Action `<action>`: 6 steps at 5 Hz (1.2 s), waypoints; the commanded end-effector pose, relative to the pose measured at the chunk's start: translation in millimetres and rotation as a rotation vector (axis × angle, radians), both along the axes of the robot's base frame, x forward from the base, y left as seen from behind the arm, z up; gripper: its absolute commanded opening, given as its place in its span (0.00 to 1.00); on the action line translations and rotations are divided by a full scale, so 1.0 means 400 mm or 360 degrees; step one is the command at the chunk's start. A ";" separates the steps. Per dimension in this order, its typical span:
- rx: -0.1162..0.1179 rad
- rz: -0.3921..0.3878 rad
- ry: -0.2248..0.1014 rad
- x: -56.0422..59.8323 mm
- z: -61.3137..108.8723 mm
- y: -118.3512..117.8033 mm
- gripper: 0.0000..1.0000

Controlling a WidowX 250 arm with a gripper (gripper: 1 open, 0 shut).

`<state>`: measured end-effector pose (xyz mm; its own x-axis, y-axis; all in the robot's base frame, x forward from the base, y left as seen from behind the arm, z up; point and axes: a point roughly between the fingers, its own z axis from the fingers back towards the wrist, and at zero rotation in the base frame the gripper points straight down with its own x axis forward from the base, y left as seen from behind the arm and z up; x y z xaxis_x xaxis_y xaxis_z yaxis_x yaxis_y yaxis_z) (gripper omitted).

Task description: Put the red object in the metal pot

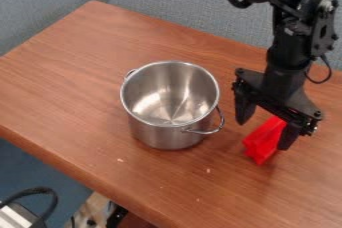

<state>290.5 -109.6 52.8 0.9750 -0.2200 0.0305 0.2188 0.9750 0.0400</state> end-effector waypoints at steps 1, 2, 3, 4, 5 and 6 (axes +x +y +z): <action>-0.0063 0.0128 -0.0147 0.044 0.043 -0.006 1.00; -0.0067 0.0236 -0.0147 0.056 0.015 -0.012 1.00; -0.0084 0.0172 -0.0161 0.068 0.027 -0.021 1.00; -0.0098 0.0108 -0.0164 0.076 0.040 -0.028 1.00; -0.0107 0.0044 -0.0163 0.083 0.052 -0.035 1.00; -0.0114 0.0071 -0.0173 0.072 0.030 -0.028 1.00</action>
